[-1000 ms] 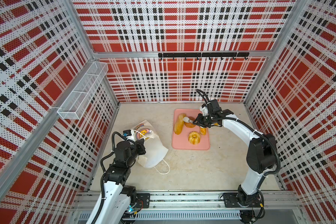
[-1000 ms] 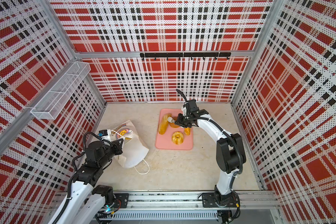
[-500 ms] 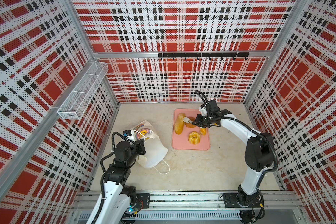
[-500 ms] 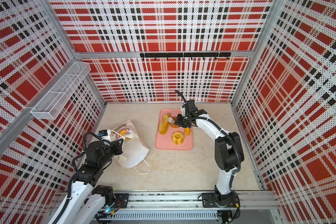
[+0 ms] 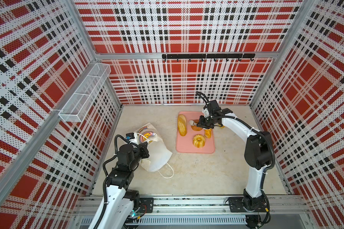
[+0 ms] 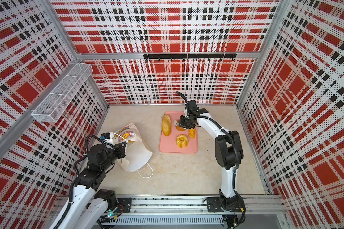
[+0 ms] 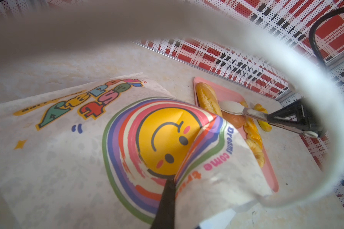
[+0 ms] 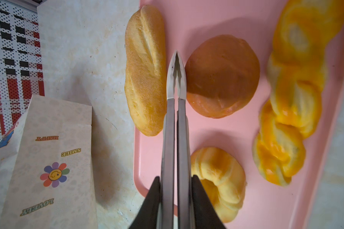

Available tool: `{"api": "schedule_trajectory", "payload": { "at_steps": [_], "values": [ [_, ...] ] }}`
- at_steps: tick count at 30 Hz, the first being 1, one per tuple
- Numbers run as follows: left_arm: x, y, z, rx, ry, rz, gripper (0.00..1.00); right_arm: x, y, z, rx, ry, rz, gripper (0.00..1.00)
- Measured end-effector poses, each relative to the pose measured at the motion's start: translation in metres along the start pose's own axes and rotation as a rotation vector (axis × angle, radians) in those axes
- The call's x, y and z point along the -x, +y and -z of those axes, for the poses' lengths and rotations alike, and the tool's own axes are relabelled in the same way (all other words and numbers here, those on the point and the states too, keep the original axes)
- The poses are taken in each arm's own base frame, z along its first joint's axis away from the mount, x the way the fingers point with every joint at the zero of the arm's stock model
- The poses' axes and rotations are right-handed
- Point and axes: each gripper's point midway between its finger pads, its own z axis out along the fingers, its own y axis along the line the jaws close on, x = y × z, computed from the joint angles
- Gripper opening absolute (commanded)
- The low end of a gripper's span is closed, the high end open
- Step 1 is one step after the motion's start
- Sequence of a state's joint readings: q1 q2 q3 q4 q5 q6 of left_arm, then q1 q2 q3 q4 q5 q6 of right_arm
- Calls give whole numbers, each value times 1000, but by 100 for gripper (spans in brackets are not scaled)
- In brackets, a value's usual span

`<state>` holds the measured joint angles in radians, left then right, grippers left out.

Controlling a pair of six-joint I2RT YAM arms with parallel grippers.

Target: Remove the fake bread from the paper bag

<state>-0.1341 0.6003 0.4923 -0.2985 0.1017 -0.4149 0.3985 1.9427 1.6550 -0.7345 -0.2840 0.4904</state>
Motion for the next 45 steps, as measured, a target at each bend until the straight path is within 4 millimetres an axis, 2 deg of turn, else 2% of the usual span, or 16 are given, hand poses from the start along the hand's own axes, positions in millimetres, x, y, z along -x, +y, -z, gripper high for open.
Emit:
{"api": "schedule_trajectory", "payload": {
  "at_steps": [3, 6, 9, 13, 16, 19, 23, 25, 27, 30, 33, 37, 45],
  "values": [
    [0, 0, 0, 0, 1, 0, 0, -8, 0, 19, -7, -14, 4, 0],
    [0, 0, 0, 0, 0, 0, 0, -8, 10, 37, 11, -49, 22, 0],
    [0, 0, 0, 0, 0, 0, 0, -9, 32, 53, 52, -82, 63, 0],
    [0, 0, 0, -1, -1, 0, 0, -25, 71, 74, 125, -100, 137, 0],
    [1, 0, 0, -2, -4, -1, 0, -53, 87, 93, 179, -107, 187, 0],
    [1, -2, 1, -8, -7, -3, 0, -92, 89, 115, 221, -87, 209, 0],
    [-2, -4, 0, -21, -3, -10, 0, -138, 94, 146, 301, -57, 226, 13],
    [-3, -7, 0, -33, 2, -18, 0, -163, 104, 156, 347, -33, 251, 17],
    [-5, -10, 0, -51, 9, -33, 0, -196, 118, 162, 400, 16, 293, 20],
    [-8, -17, 1, -82, 23, -55, 0, -240, 129, 162, 458, 94, 326, 22],
    [-12, -24, 1, -115, 41, -82, 0, -262, 129, 151, 464, 136, 310, 22],
    [-20, -30, 0, -133, 80, -132, 0, -265, 132, 127, 465, 138, 263, 22],
    [-21, -28, 4, -109, 91, -167, 0, -249, 147, 57, 416, 99, 215, 23]
  ]
}}
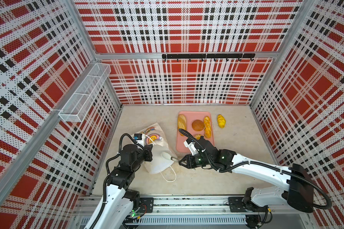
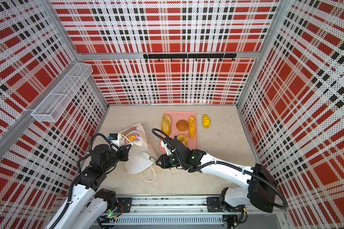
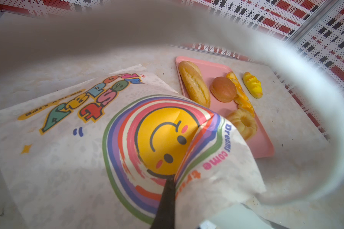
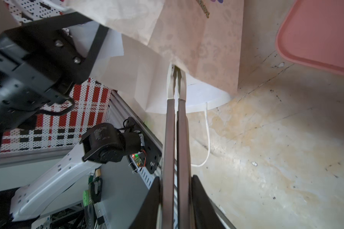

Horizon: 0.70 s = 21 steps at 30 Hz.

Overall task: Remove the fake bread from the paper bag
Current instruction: 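Move the tongs with the right gripper toward the bag held by the left gripper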

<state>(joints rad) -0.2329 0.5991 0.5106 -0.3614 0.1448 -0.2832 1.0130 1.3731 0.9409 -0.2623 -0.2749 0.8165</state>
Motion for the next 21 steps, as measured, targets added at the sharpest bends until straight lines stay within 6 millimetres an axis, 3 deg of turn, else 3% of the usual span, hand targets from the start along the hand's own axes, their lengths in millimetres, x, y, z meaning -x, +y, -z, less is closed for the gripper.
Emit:
{"api": "schedule_trajectory", "payload": {
  "at_steps": [3, 10, 21],
  "values": [
    [0, 3, 0, 19, -2, 5, 0, 5, -5, -20, -15, -22, -11, 29],
    [4, 4, -1, 40, -2, 3, 0, 27, 7, -52, 66, -130, -64, 38],
    [5, -1, -4, 54, 7, 13, 0, 49, 2, -81, 76, -222, -126, 39]
  ]
}}
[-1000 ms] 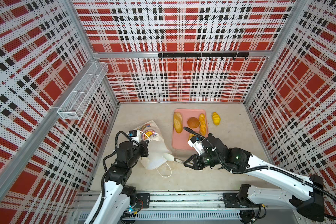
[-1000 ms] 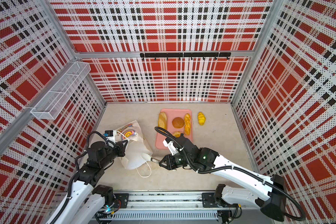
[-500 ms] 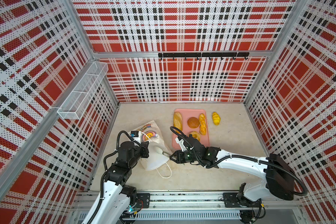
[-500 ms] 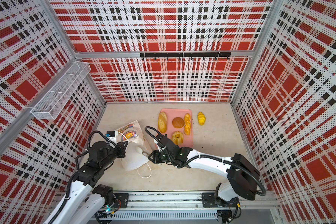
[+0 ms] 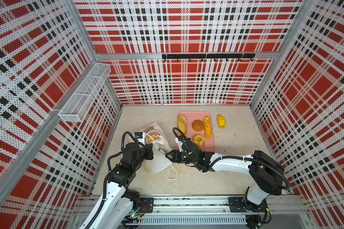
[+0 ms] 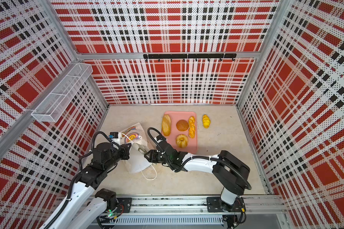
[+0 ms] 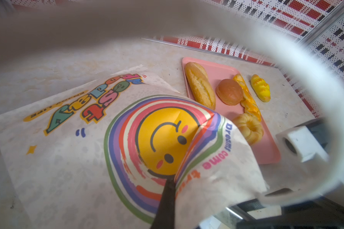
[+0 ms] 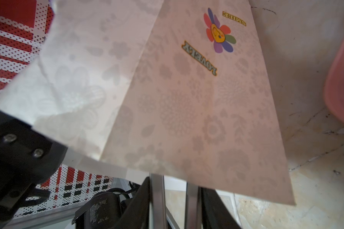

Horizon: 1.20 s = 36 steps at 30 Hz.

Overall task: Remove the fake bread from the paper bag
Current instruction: 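Move the tongs with the right gripper toward the bag held by the left gripper, then insert the tongs with the right gripper into the paper bag opening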

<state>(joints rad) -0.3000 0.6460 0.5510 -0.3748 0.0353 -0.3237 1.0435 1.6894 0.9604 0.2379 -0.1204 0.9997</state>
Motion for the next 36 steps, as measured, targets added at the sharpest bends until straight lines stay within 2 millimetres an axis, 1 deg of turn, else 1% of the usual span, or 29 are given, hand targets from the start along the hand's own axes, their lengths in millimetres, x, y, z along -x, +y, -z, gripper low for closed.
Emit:
{"api": "schedule_trajectory", "payload": {
  "at_steps": [3, 7, 11, 13, 16, 18, 28, 32, 36],
  "values": [
    [-2, -4, 0, -4, 3, -3, 0, 8, 2, -3, -10, -32, -7, 39],
    [-1, -5, 0, 1, -4, 9, 0, 22, 10, -7, -8, -79, -12, 39],
    [0, -6, 0, 5, -11, 21, 0, 35, 20, -22, 0, -106, -14, 39],
    [0, -6, 0, 10, -13, 23, 0, 38, 21, -30, -3, -112, -15, 39],
    [1, -6, 0, 12, -18, 26, 0, 40, 20, -40, -21, -112, -16, 39],
    [2, -6, 0, 11, -21, 27, 0, 41, 19, -43, -33, -113, -17, 40],
    [4, -9, -4, 2, -29, 28, 0, 48, 14, -43, -103, -124, -13, 43],
    [4, -10, -7, -2, -24, 26, 0, 49, 12, -54, -104, -121, -12, 43],
    [-1, -11, -10, -9, -11, 21, 0, 46, 2, -65, -122, -110, -15, 42]
  ]
}}
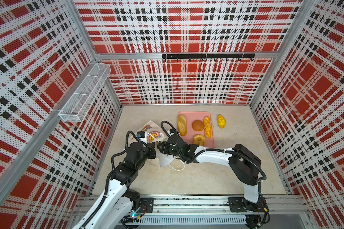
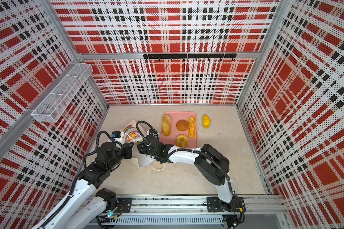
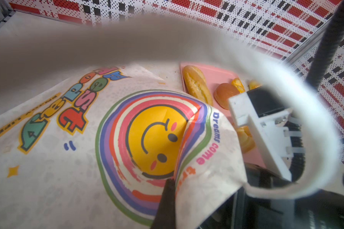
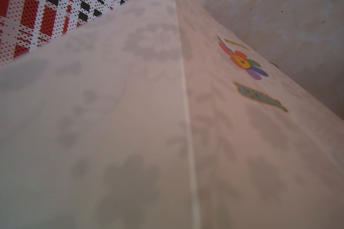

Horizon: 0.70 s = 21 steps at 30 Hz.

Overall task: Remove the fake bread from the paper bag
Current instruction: 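Insert the tongs with the right gripper into the paper bag opening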

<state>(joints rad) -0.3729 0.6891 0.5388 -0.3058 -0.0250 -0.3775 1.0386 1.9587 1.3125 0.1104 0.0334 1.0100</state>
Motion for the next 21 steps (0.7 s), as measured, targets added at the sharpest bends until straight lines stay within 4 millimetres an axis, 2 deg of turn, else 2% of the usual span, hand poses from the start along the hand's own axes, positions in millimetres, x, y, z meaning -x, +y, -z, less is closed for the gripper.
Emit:
{"api": "schedule_trajectory", "payload": {
  "at_steps": [4, 8, 11, 13, 21],
  "values": [
    [-1, 0, -1, -3, 0, -1, 0, 2, 4, -7, 5, -1, 6, 31],
    [0, 0, 0, -2, -5, 0, 0, 2, 7, -7, 17, 4, 23, 13],
    [1, 2, 2, 6, -14, 1, 0, 1, 6, -5, 22, 6, 37, 3],
    [2, 2, 5, 10, -23, 2, 0, -1, 3, 0, 19, 14, 49, 0],
    [4, 5, 7, 33, -34, -3, 0, -18, -9, 22, 49, 81, 74, 0]
  ]
}}
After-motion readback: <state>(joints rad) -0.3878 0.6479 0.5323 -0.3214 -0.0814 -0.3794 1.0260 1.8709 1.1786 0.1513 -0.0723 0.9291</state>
